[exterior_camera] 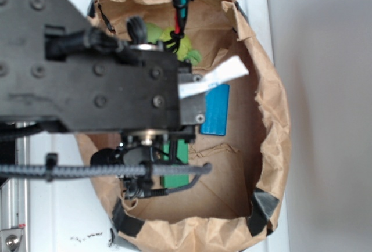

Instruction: Grab the green block.

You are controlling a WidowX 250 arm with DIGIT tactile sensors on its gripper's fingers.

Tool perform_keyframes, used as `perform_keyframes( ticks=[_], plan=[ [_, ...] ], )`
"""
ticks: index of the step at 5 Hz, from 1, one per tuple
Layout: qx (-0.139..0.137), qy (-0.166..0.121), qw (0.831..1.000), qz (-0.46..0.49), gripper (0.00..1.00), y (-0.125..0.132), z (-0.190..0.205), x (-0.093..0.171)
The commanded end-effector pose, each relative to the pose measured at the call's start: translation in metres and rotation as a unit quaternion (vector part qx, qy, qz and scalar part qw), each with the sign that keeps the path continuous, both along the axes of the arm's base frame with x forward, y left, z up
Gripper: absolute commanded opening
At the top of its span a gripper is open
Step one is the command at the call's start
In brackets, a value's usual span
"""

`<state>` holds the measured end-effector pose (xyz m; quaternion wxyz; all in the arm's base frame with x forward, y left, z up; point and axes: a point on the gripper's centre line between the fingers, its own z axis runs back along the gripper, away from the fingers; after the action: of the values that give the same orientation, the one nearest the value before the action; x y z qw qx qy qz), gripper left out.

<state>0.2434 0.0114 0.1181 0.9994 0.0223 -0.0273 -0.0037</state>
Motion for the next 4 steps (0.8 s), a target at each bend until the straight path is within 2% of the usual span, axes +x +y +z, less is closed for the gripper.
perform_keyframes(
  ticks=[1,2,3,4],
  plan=[
    [0.003,-0.017,1.0,-0.002,1.0,0.0,0.008,0.004],
    [0.032,-0.041,0.991,-0.126,1.0,0.0,-0.005,0.008],
    [0.019,-0.05,0.967,-0.248,1.0,0.002,-0.013,0.016],
    [-0.002,-0.056,0.929,-0.366,1.0,0.001,-0.008,0.023]
  ],
)
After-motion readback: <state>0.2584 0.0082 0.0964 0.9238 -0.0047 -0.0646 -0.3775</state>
